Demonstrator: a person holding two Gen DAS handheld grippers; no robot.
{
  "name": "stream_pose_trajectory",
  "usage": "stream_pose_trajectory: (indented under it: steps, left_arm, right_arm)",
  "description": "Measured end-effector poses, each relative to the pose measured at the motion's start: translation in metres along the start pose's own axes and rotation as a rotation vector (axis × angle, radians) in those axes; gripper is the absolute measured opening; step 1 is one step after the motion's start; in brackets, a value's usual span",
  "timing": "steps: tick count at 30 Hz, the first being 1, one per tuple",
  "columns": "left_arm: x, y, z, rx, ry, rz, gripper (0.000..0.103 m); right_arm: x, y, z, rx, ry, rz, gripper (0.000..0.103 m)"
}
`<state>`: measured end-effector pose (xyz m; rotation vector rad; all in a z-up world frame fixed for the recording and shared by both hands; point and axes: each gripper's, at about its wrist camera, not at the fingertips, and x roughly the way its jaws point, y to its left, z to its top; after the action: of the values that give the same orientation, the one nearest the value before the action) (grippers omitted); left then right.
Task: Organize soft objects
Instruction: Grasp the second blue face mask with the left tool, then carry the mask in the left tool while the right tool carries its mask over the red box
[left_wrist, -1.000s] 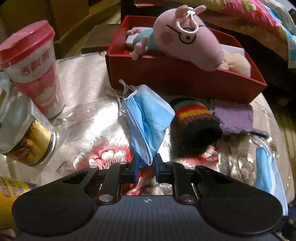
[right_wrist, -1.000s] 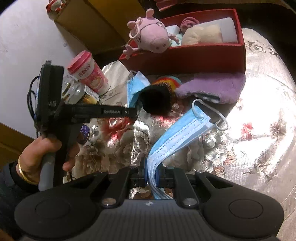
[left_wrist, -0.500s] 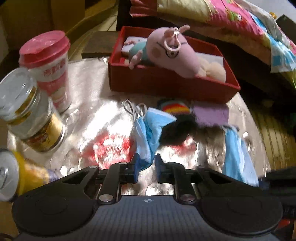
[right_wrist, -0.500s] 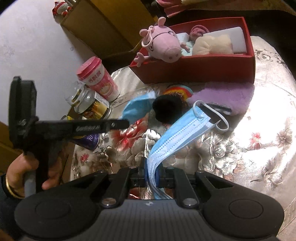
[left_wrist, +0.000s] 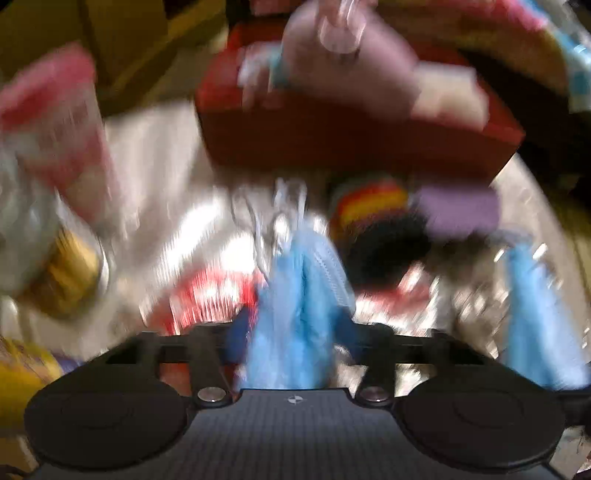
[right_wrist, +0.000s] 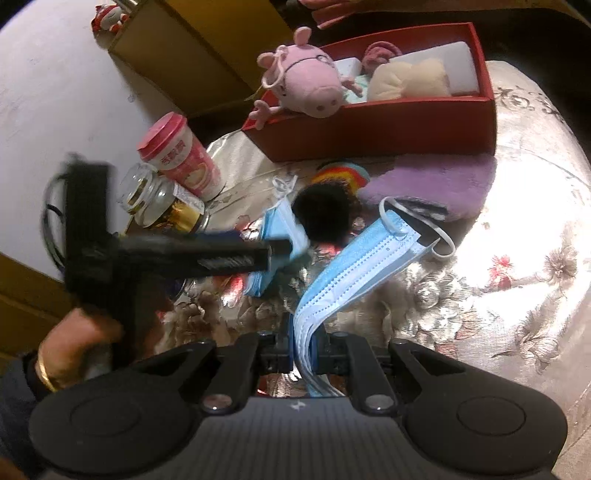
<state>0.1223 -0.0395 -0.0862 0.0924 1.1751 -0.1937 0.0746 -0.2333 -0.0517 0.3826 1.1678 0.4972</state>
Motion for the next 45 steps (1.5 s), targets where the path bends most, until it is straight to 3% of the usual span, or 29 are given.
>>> stream_pose_trajectory:
  steps: [3,5,10,14,20,35,45]
  left_arm:
    - [-0.008,0.006,-0.001,0.001,-0.005,-0.011,0.019]
    - [-0.017,0.014,0.000,-0.044,0.009,-0.048,0.017]
    - [-0.045,0.012,0.002,-0.042,-0.028,-0.084,0.016]
    - [-0.076,0.005,0.008,-0.022,-0.104,-0.128,0.016]
    - [-0.105,-0.007,0.016,0.018,-0.208,-0.121,0.016]
    - [-0.122,-0.023,0.043,0.079,-0.330,-0.061,0.016]
    - [-0.119,-0.028,0.061,0.108,-0.366,-0.020,0.016]
  right_arm:
    - [-0.003,-0.005,0.002,0.018,-0.008,0.003,0.000]
    - [-0.006,-0.005,0.004,0.029,-0.016,0.011,0.000]
    - [-0.015,0.003,0.008,0.019,-0.062,0.024,0.000]
    - [-0.029,0.008,0.017,0.021,-0.127,0.028,0.000]
    - [-0.047,0.008,0.032,0.040,-0.214,0.026,0.000]
    - [-0.062,0.020,0.066,0.019,-0.357,0.020,0.000]
    - [-0.065,0.025,0.084,-0.003,-0.418,0.008,0.000]
